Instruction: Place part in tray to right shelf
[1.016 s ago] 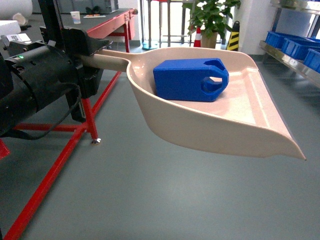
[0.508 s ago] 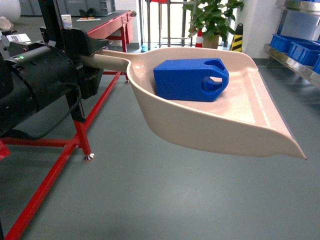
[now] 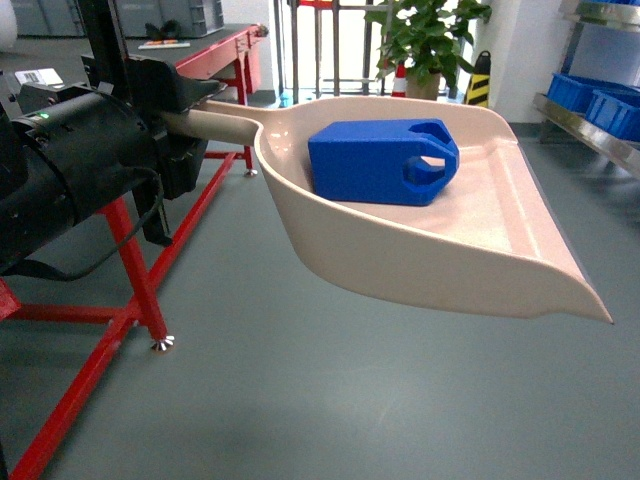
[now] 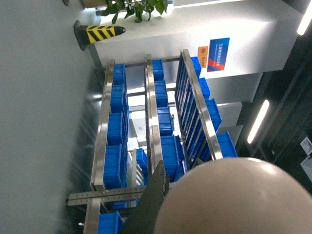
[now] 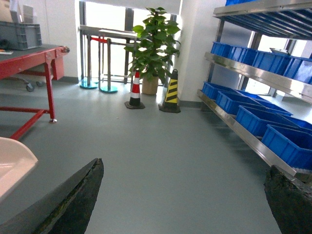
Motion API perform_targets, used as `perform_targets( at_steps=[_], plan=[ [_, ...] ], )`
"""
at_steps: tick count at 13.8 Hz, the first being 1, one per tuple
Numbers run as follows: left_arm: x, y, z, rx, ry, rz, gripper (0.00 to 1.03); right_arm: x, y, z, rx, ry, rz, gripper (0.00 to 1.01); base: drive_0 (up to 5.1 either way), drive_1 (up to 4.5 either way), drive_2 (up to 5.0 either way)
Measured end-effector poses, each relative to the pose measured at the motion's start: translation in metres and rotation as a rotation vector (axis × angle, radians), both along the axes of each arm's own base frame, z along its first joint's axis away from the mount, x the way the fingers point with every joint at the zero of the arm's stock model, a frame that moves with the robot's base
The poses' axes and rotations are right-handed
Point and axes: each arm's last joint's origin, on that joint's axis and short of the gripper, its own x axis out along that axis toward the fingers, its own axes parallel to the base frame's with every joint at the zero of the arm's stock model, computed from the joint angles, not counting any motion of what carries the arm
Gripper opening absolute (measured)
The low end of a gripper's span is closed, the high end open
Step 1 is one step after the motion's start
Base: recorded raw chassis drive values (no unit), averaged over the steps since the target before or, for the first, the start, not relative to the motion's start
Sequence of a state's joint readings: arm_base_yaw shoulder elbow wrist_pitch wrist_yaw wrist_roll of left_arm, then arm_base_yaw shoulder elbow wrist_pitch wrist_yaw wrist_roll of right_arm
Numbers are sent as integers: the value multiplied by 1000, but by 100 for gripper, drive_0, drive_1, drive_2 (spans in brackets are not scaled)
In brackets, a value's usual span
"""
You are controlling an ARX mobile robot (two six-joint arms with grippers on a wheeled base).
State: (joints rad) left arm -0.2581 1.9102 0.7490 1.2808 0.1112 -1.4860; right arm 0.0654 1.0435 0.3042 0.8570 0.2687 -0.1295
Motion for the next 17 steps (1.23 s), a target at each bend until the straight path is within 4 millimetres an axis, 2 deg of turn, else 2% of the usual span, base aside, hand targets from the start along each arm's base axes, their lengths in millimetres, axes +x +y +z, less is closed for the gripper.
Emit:
perform_targets(
  at_steps=[13,15,17],
  plan=[
    [0,0,0,0,2,0,12,0,0,-1,0,6,-1,98,4,432,-424],
    [0,1,0,1,5,10,12,0,0,-1,-1,10,2,98,-159,273,-591],
    [2,2,0,3,8,13,12,1,0,-2,-1,15,2,98,-180,-180,-180]
  ],
)
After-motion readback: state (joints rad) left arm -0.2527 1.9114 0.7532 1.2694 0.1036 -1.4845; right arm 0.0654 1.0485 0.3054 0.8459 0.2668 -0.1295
